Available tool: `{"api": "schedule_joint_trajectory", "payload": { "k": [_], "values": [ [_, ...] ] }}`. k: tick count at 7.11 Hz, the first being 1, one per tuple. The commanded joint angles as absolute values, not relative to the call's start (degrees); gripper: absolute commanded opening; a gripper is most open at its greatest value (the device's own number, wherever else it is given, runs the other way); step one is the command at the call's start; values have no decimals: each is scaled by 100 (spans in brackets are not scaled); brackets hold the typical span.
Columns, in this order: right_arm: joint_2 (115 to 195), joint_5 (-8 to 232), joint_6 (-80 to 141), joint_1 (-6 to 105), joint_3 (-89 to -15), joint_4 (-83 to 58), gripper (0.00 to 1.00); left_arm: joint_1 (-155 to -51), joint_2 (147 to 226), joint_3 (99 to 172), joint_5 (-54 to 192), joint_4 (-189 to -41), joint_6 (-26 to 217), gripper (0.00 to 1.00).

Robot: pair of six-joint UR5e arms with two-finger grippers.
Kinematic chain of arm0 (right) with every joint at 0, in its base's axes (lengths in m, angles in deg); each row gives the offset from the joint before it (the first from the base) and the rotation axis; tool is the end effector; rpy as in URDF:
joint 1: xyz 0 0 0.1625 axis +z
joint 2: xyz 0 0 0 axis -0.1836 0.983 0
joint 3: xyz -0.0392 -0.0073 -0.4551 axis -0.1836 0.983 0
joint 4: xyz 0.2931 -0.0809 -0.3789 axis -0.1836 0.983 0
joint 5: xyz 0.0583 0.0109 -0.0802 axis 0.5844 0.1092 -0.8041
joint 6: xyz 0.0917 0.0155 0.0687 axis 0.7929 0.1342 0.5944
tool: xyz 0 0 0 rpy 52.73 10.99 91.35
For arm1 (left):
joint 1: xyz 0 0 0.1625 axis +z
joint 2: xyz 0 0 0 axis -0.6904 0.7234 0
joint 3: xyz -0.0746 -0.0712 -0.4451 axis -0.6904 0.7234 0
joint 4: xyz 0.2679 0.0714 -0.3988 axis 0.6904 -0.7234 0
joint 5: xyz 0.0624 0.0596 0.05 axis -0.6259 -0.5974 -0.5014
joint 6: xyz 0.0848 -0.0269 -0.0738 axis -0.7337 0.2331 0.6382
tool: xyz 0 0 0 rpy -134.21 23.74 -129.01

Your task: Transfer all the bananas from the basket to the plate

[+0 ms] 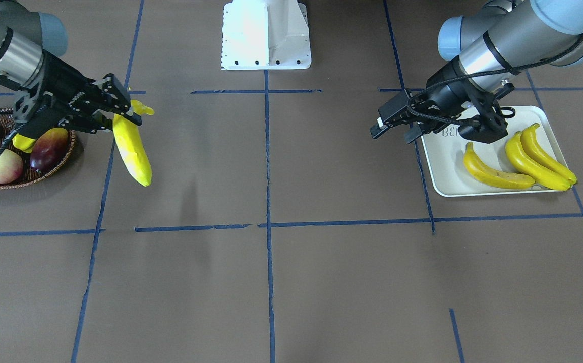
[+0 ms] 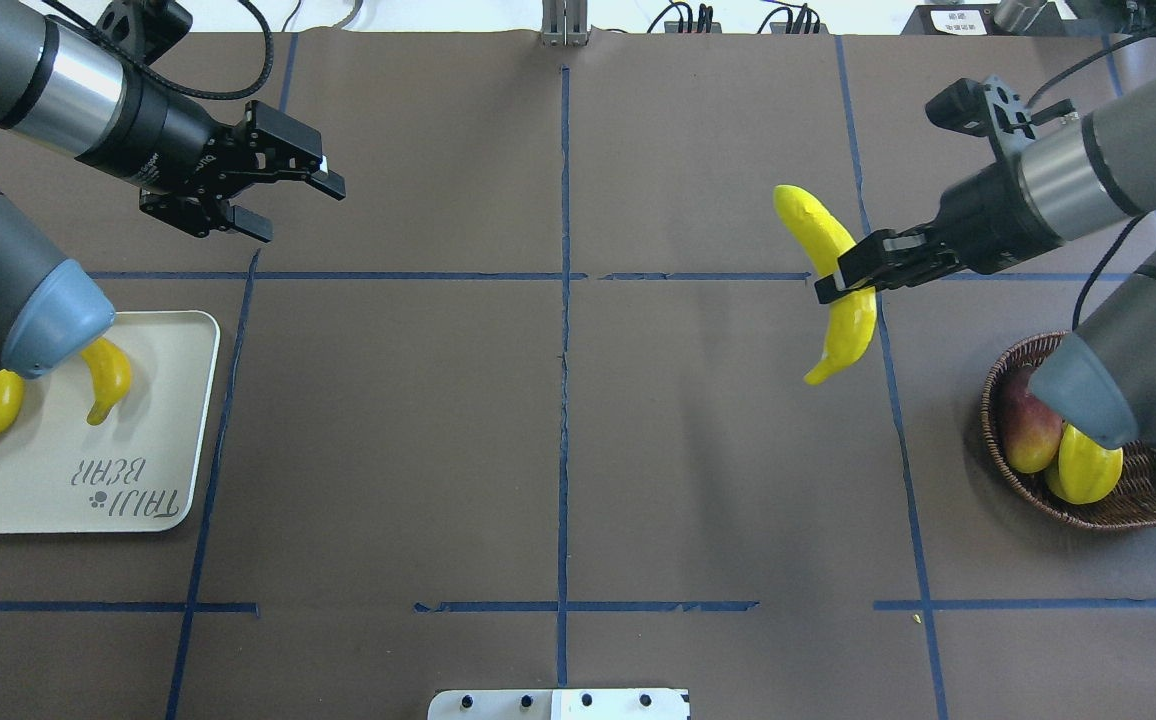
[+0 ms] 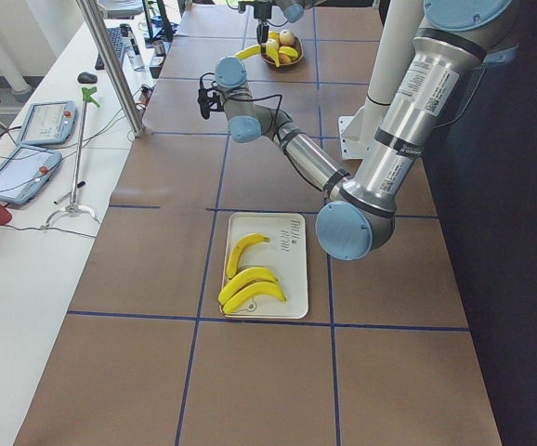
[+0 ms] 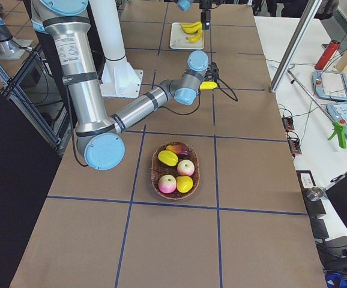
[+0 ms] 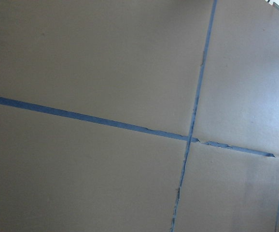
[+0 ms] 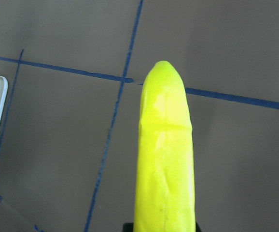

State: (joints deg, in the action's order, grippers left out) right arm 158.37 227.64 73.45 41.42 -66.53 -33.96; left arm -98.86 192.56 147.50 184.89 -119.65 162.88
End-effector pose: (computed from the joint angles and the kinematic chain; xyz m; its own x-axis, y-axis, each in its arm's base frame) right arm -0.3485 -0.5221 0.2744 0.2411 -0.2441 0.9393 0.0344 0.9694 0.2430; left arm 0.3428 -0.5778 0.2163 0.2195 -0.1503 -0.9640 0.1332 0.9834 -0.1230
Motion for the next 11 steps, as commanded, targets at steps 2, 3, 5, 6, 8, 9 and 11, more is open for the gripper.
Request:
{"api": "schedule_joint_trajectory", "payload": {
  "k": [2,3,5,6,8,9,11],
  "values": [
    [14856,21170,8827,3067,-6634,-3439,1,-9667,19823,14637,18473,-11966,17465,100],
    [14672,20782,8978,2812,-6634,-3439,1,-9579,19929,14575,18473,-11958,17807,100],
    [14372,20069,9234,2337,-6625,-3439,0,-9395,20263,14469,18421,-11958,18729,100],
    [14284,20014,9234,2213,-6625,-3439,0,-9159,20368,14469,18133,-11958,18785,100],
    [14178,19812,9260,1984,-6634,-3439,1,-8885,20492,14460,17806,-11958,18891,100],
    [14178,19811,9278,1983,-6642,-3439,1,-8806,20493,14460,17796,-11949,18891,100],
    [14142,19811,9287,1983,-6651,-3439,1,-8664,20519,14391,17788,-11958,18882,100]
  ]
}}
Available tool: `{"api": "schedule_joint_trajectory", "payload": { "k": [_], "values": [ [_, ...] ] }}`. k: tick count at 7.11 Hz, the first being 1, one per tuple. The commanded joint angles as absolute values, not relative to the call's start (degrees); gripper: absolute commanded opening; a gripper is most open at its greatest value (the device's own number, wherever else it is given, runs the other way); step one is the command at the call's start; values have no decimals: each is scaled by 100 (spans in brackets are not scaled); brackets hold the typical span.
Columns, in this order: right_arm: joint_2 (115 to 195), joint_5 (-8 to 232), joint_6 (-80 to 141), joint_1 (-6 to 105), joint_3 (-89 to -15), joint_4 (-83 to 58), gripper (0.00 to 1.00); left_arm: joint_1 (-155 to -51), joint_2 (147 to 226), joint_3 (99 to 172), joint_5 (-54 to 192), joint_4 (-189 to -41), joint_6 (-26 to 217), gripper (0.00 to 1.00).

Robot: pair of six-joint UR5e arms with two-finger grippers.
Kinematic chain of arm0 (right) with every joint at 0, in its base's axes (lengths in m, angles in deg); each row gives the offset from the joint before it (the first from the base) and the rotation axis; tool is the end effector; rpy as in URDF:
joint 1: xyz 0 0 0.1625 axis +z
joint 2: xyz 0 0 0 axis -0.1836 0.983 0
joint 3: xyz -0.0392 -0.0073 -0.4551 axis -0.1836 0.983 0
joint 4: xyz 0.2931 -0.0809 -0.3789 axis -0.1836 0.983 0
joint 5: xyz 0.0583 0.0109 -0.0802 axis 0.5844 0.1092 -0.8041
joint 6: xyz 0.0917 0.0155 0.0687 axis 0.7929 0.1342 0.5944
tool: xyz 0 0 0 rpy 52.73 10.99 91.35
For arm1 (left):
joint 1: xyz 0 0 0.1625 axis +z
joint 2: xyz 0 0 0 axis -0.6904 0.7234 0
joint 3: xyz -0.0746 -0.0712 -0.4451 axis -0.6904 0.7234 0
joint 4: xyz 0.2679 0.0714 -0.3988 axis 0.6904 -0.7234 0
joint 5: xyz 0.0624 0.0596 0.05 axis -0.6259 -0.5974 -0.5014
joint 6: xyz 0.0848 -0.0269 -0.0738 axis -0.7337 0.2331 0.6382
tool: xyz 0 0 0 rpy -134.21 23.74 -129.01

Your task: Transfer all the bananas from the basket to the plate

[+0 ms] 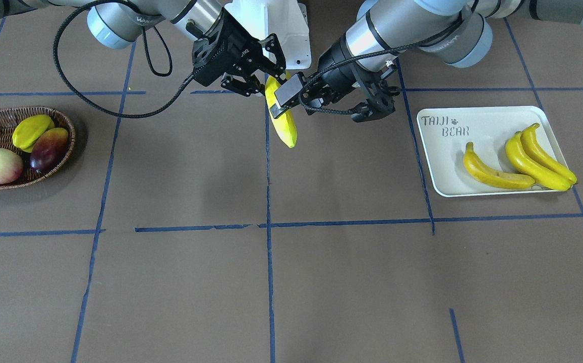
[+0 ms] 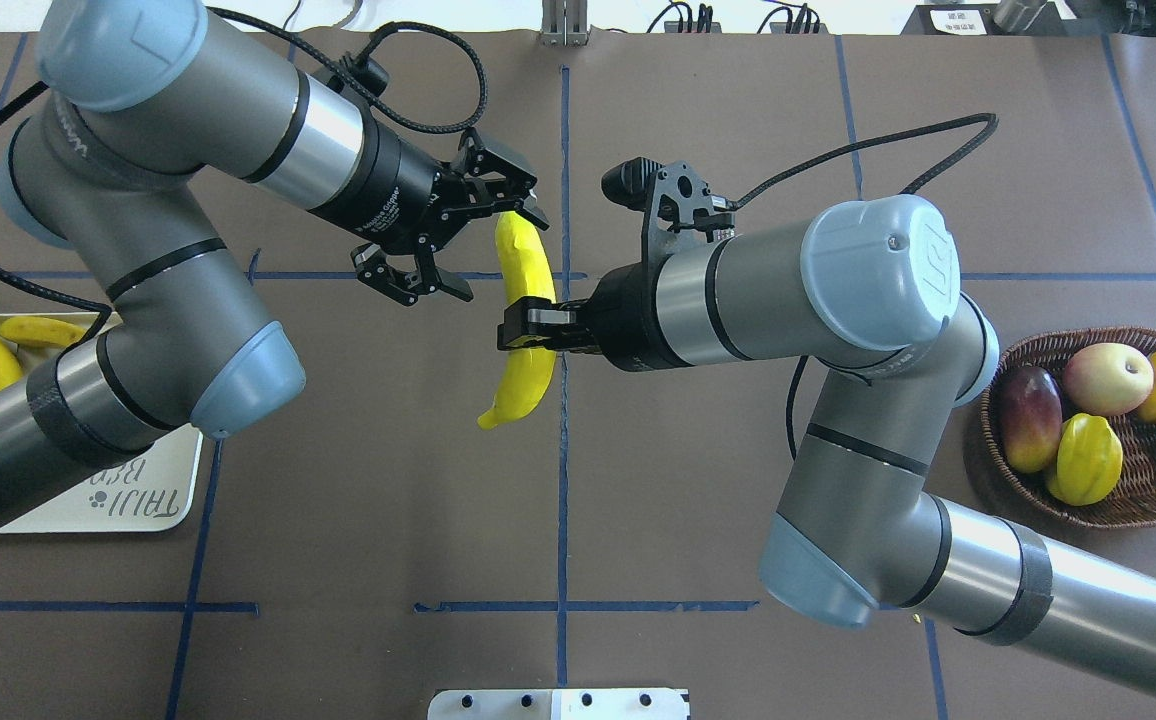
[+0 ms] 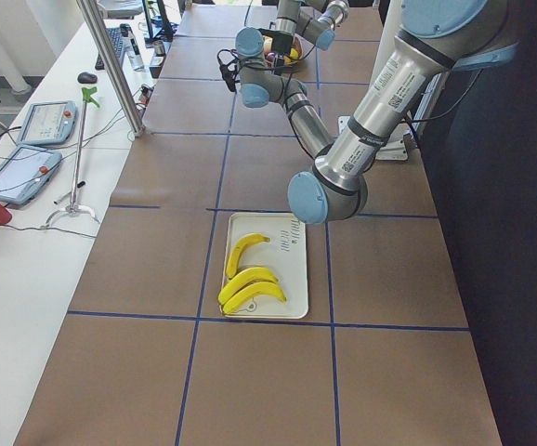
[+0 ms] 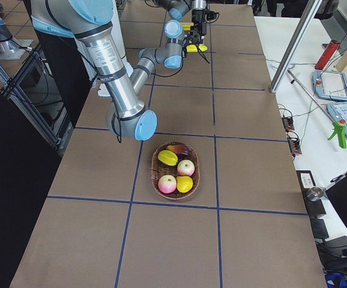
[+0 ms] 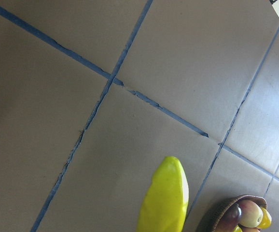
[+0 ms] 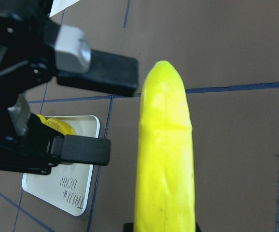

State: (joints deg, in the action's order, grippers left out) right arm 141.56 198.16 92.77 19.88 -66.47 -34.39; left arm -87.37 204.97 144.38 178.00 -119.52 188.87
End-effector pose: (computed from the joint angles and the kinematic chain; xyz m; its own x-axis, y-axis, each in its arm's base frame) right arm -0.5238 -0.4191 0.0907 0.1021 -0.1592 0.9819 -0.1836 0.9671 0.1759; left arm 0.4655 -0.5256 0.0948 0.1136 -0.4334 -0.8940 0.1056 0.9000 -0.4228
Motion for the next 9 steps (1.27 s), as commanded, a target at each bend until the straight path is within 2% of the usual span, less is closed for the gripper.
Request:
{"api": "schedule_joint_trajectory", "payload": {
  "k": [1,2,3,4,5,6,7,9],
  "values": [
    [14134,19811,9287,1983,-6660,-3439,1,-8638,20519,14355,17787,-11958,18891,99],
    [14116,19811,9287,1983,-6660,-3439,1,-8638,20528,14364,17753,-11966,18882,76],
    [14107,19811,9313,1983,-6660,-3439,2,-8620,20580,14338,17665,-11966,18891,49],
    [14099,19811,9331,1983,-6660,-3439,3,-8611,20580,14346,17664,-11984,18891,32],
    [14099,19820,9348,1983,-6660,-3439,13,-8611,20598,14337,17664,-12001,18891,18],
    [14064,19812,9348,1983,-6660,-3431,77,-8611,20589,14346,17664,-12002,18882,5],
    [13994,19811,9479,1992,-6660,-3431,100,-8620,20581,14363,17664,-12010,18882,0],
    [14002,19916,9480,2131,-6712,-3378,100,-8760,20519,14434,17673,-12019,18874,0]
  ]
}}
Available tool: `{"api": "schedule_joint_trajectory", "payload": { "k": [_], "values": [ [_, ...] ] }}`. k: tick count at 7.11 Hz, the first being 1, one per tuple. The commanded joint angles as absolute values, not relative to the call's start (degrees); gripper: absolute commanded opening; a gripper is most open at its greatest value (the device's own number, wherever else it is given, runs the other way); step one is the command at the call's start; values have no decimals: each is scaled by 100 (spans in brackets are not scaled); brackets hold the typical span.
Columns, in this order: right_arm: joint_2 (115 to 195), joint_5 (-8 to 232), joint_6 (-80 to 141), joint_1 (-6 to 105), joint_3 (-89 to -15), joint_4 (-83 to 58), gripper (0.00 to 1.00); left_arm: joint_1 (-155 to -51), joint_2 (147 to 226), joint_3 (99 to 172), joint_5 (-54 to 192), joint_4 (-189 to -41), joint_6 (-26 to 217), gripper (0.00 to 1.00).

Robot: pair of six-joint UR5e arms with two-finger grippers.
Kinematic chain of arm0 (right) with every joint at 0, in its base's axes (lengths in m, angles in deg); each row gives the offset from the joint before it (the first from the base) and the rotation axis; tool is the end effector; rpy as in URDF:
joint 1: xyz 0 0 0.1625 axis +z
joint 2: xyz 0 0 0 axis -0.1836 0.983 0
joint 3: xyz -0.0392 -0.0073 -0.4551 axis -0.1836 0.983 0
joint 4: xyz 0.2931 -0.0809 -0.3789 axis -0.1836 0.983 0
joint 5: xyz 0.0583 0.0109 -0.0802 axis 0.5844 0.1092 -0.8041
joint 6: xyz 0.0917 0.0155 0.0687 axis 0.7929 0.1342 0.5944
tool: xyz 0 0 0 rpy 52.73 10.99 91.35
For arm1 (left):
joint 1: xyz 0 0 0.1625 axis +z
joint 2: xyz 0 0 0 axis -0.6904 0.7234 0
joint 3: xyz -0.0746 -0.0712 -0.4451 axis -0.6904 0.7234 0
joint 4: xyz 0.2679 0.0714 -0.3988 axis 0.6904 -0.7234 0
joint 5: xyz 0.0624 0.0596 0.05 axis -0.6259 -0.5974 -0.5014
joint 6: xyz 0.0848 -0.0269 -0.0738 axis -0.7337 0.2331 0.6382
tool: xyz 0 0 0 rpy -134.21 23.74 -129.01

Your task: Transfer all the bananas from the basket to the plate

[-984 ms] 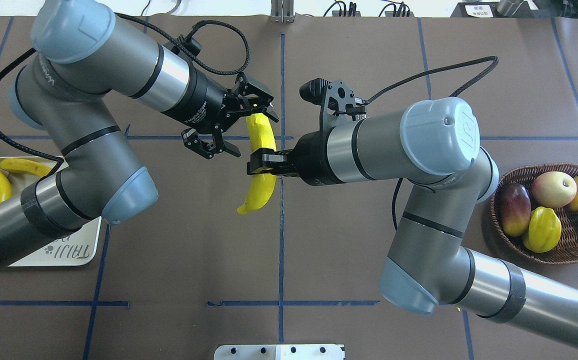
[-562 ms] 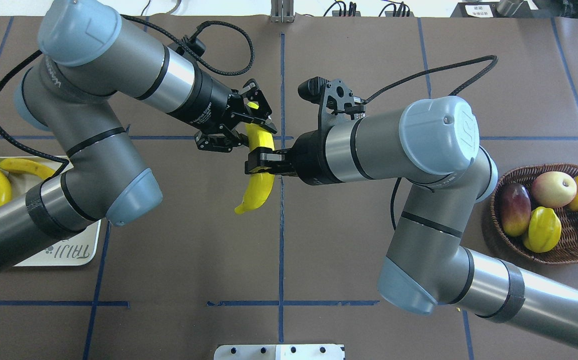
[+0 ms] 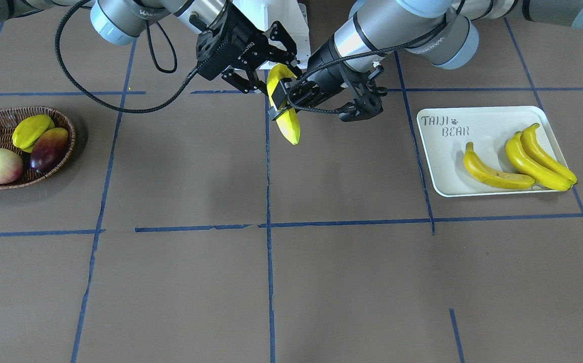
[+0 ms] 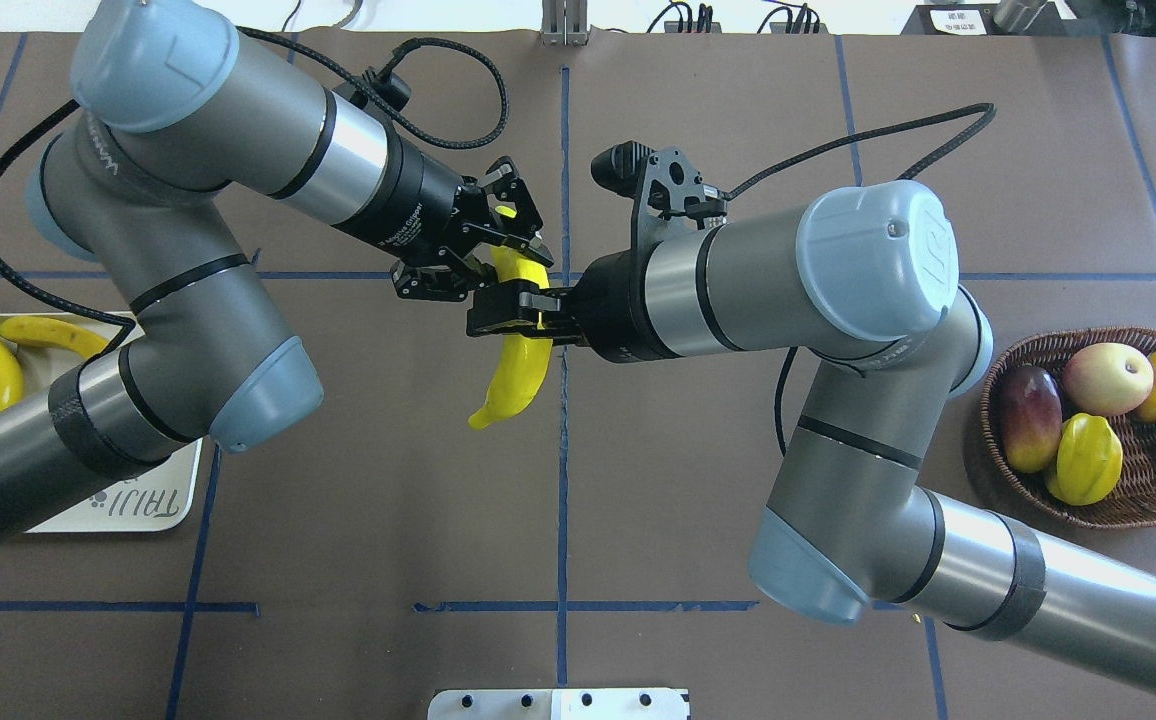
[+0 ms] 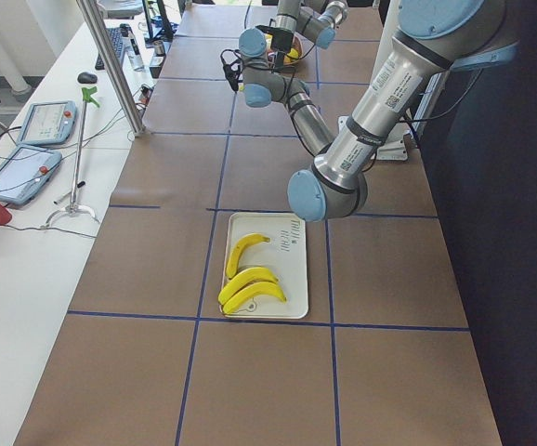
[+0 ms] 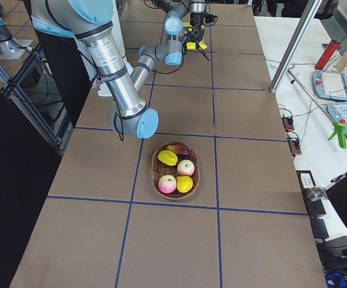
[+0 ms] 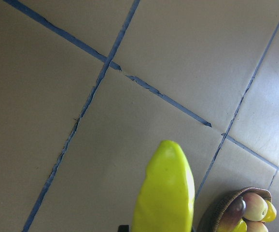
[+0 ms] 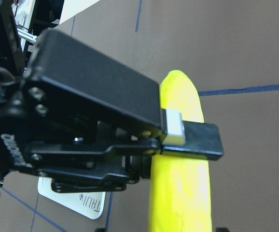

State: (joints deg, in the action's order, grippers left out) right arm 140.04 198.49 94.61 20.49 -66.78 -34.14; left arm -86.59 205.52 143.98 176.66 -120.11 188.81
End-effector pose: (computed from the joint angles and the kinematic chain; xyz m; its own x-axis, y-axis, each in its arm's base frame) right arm -0.5158 -0.4218 0.0715 0.0733 -0.1413 0.9873 -0.1951 0.9688 0.1531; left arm 0.4735 -0.5229 0.0902 0.1040 -0.4226 -0.9003 0.1112 0.9045 -0.4117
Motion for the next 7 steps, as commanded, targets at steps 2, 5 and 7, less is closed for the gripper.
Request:
{"api": "schedule_joint_trajectory", "payload": {
  "k": [2,5,7],
  "values": [
    [14063,20161,9480,2464,-6722,-3047,100,-9146,20144,14478,17735,-12010,18830,0],
    [14098,20497,9245,3019,-6739,-1292,100,-10040,19143,14417,17673,-11861,18812,0],
    [14107,20514,8298,3378,-6827,17,100,-10447,18536,14442,17586,-11118,18777,0]
  ]
}}
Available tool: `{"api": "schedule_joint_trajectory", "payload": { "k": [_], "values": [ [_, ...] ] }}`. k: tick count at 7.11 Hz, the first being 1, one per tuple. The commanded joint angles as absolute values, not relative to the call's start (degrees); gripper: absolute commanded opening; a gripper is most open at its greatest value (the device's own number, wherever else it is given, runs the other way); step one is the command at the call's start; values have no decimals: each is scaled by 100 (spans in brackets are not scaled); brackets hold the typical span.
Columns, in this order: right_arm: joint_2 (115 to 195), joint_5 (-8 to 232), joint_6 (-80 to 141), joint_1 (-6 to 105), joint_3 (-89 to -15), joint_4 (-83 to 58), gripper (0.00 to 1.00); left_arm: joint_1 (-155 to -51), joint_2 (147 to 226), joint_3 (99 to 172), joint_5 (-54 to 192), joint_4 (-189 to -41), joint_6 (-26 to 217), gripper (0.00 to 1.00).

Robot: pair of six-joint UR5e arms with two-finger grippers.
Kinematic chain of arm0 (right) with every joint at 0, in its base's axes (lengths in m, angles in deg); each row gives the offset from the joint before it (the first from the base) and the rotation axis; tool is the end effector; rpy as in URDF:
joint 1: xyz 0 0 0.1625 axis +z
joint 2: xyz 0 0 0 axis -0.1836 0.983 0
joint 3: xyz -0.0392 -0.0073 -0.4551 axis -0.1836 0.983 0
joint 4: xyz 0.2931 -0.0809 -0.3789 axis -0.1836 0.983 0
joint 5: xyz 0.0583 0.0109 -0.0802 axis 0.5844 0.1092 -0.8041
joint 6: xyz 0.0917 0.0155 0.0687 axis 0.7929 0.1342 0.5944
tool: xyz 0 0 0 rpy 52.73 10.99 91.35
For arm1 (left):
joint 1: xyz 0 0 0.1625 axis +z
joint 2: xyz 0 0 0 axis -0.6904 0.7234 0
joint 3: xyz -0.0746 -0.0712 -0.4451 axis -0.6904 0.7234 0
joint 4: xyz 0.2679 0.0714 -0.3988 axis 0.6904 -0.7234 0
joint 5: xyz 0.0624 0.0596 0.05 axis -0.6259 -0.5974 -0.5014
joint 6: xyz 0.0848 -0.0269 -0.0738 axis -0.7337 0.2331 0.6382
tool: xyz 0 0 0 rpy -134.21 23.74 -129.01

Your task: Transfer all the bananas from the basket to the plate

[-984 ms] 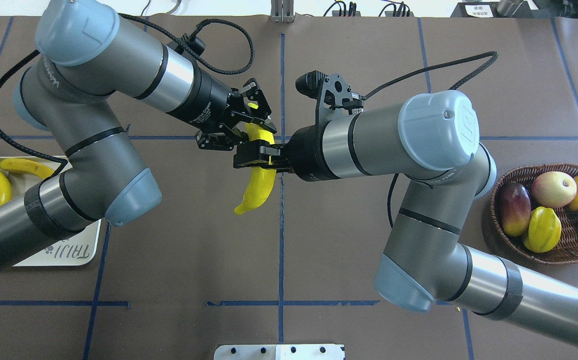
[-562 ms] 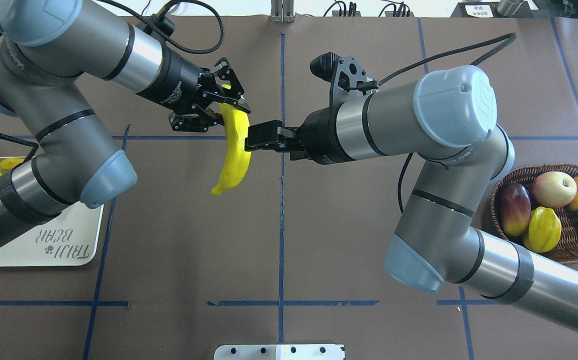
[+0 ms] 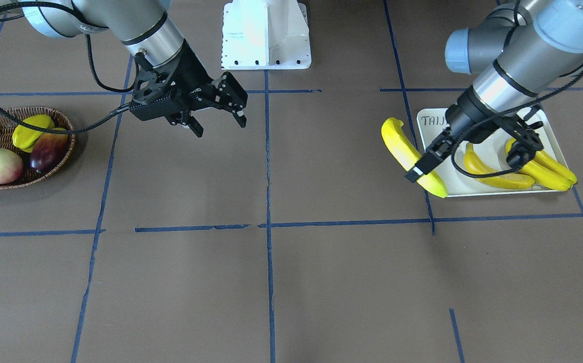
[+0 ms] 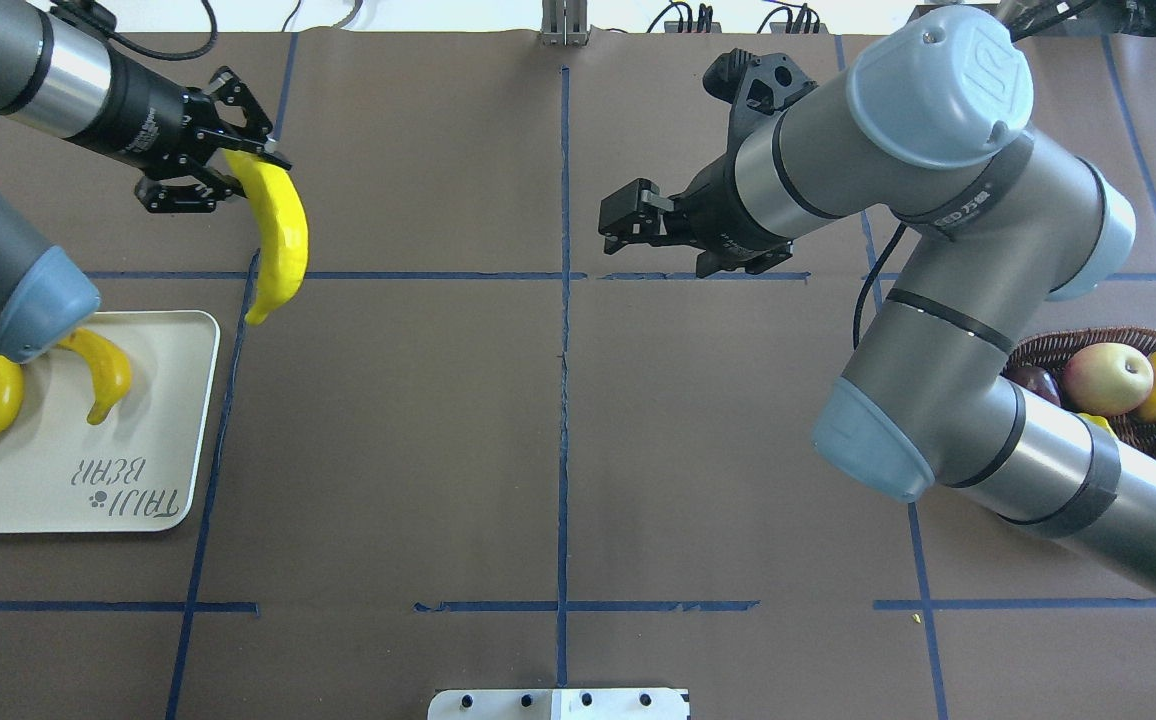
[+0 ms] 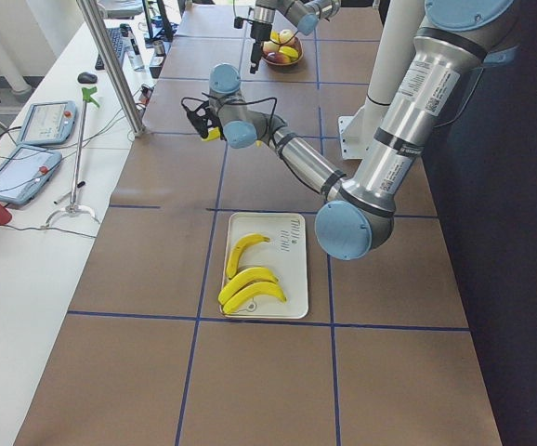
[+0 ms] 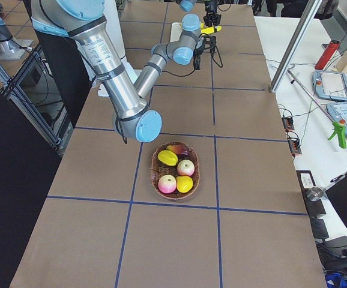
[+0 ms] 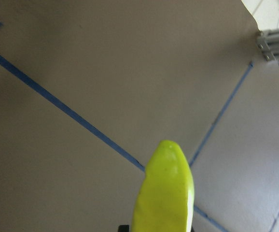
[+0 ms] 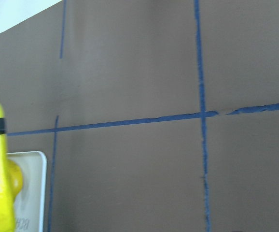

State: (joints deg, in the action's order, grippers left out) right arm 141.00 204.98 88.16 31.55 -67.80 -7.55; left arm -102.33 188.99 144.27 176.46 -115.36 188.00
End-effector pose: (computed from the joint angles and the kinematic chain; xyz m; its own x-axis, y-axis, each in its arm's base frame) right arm -0.4477 -0.5169 0.1338 0.4369 0.0576 0.8977 -0.2094 0.9770 0.0392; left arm 0.3105 -0.6267 0.3011 0.1460 -0.6798 -0.7187 0.4485 0.6930 -0.5644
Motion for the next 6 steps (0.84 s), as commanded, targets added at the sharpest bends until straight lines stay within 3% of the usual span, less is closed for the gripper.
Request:
{"api": "schedule_joint_trajectory", "payload": {
  "k": [1,3,5,6],
  "values": [
    [14133,20523,7798,3520,-6836,415,100,-10413,18045,14504,17377,-11105,18220,0],
    [14300,20767,7310,3835,-6836,498,100,-10352,17480,14330,17137,-11096,16988,0],
    [14450,21007,7065,3986,-6854,489,100,-9591,17425,14197,16719,-11105,16887,2],
    [14450,21007,7028,3996,-6853,489,100,-9404,17417,14127,16611,-11123,16887,11]
  ]
}}
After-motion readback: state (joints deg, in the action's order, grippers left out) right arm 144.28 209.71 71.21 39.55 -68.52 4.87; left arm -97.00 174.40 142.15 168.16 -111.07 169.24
